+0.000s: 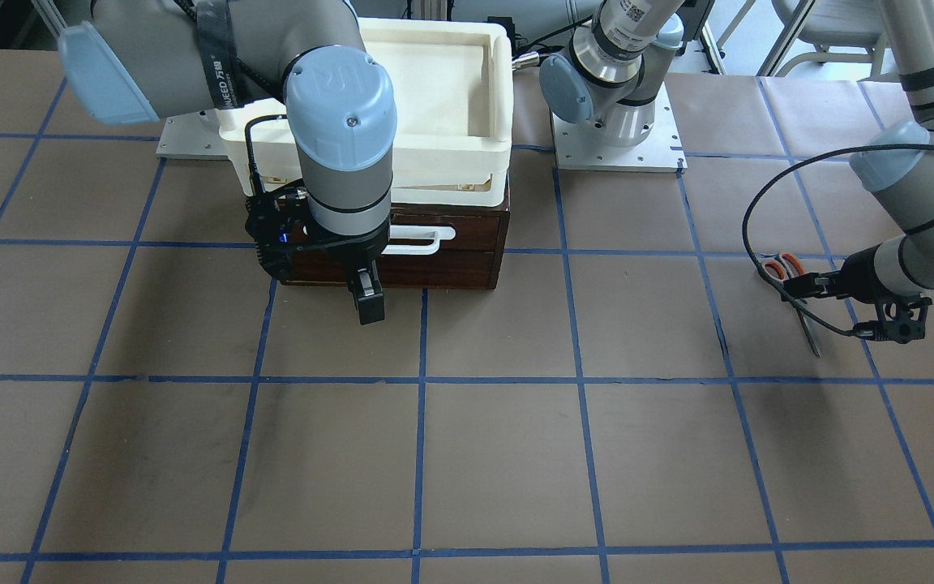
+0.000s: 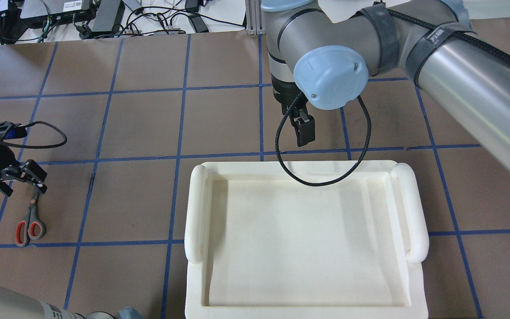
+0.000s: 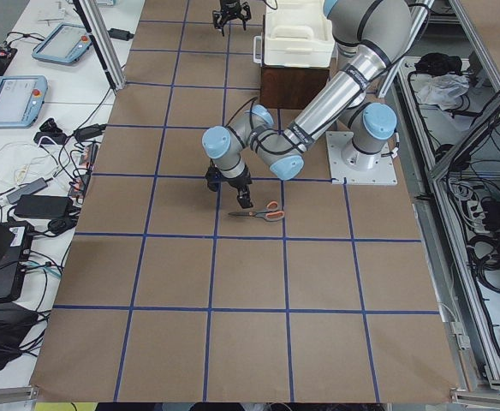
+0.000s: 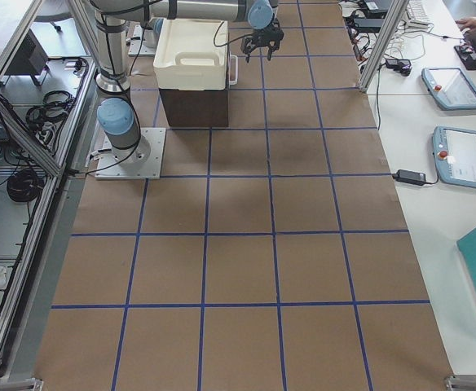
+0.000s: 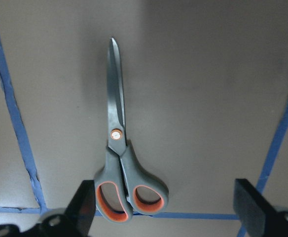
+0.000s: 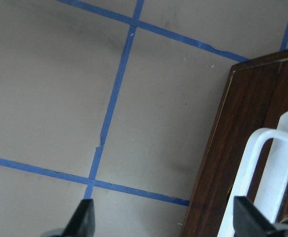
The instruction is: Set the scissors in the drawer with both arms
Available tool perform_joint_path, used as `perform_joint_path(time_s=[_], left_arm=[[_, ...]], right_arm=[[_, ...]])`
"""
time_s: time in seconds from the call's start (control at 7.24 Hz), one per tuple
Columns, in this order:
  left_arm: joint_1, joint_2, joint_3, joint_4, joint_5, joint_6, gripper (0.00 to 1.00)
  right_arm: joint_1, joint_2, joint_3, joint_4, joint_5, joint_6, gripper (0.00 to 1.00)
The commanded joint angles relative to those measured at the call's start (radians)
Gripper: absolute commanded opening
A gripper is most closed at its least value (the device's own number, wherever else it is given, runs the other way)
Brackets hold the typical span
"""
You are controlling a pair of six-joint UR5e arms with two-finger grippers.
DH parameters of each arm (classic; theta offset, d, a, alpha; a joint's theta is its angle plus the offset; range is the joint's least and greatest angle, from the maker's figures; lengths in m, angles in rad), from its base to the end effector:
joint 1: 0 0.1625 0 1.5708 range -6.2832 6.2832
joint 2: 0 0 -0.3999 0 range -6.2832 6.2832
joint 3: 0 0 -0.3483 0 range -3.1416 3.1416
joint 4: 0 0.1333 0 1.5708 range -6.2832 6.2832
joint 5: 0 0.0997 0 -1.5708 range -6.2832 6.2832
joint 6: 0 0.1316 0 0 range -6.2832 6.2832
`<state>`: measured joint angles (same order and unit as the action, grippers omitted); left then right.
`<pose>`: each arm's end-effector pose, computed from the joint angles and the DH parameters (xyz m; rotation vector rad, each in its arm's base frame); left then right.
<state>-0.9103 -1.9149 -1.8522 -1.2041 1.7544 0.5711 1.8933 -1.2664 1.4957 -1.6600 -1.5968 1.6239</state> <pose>0.2085 -0.4465 0.1844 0.1015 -3.1007 -0.4945 0.2941 -0.4704 0.3207 -1.8211 -2.3966 -0.0865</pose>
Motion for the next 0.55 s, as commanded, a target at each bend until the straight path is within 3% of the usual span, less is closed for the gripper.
perform_joint_path(time_s=[0.0, 0.41], left_arm=[[0.010, -0.055, -0.007, 0.167, 0.004, -0.063, 0.99], [0.019, -0.078, -0.076, 0.167, 0.007, -0.138, 0.99]], right_arm=[[0.006, 0.033, 0.000, 0.022, 0.034, 0.047, 1.00], [0.007, 0.058, 0.000, 0.055, 0.084, 0.083, 1.00]])
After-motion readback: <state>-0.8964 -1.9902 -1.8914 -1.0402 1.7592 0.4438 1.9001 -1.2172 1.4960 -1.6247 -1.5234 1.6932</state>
